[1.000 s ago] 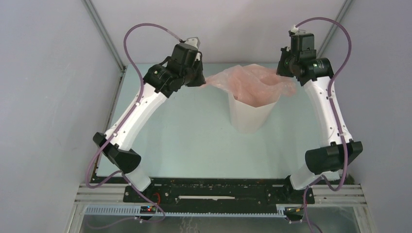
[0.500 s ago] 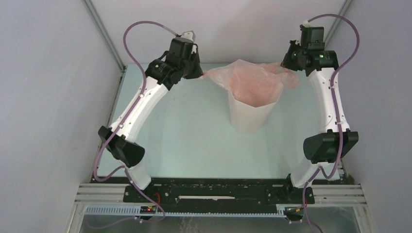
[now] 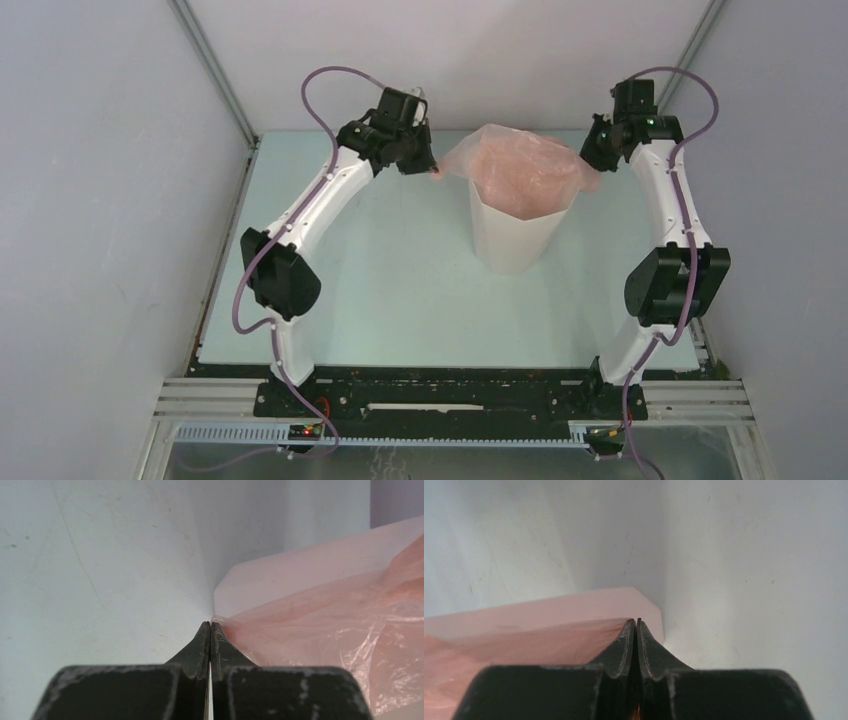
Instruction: Put the trash bags into the trash bin
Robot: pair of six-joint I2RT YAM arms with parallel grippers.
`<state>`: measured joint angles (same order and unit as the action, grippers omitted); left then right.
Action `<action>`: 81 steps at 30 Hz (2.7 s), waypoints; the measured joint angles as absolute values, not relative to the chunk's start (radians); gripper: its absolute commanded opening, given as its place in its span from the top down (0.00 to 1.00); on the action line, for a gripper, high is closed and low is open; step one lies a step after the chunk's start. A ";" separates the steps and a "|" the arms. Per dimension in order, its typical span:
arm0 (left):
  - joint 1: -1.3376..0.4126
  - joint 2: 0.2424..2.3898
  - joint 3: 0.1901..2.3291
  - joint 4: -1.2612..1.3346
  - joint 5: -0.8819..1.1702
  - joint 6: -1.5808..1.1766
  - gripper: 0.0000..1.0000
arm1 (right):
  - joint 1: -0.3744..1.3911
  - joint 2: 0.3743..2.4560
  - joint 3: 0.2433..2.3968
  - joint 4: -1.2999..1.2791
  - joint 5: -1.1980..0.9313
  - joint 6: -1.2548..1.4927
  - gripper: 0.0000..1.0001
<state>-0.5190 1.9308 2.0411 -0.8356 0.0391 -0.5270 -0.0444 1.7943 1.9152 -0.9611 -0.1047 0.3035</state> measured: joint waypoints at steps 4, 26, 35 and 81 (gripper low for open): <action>-0.519 1.903 1.949 -0.786 0.109 -0.552 1.00 | -0.046 1.765 1.783 -0.929 -0.162 0.319 0.87; -0.514 1.713 1.718 -0.783 0.327 -0.593 0.54 | -0.091 1.607 2.133 -1.088 -0.234 0.331 0.26; -0.514 1.667 1.691 -0.781 0.340 -0.590 0.66 | 0.197 1.665 2.151 -0.843 -0.463 0.195 0.28; -0.466 1.285 1.189 -0.393 0.508 -1.248 0.17 | 0.530 1.088 1.401 -0.870 -0.279 0.152 0.97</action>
<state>-0.4656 1.2854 1.1893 -0.3931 0.5083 -1.2480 0.5301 1.0882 1.4010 -0.8700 -0.2787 0.1520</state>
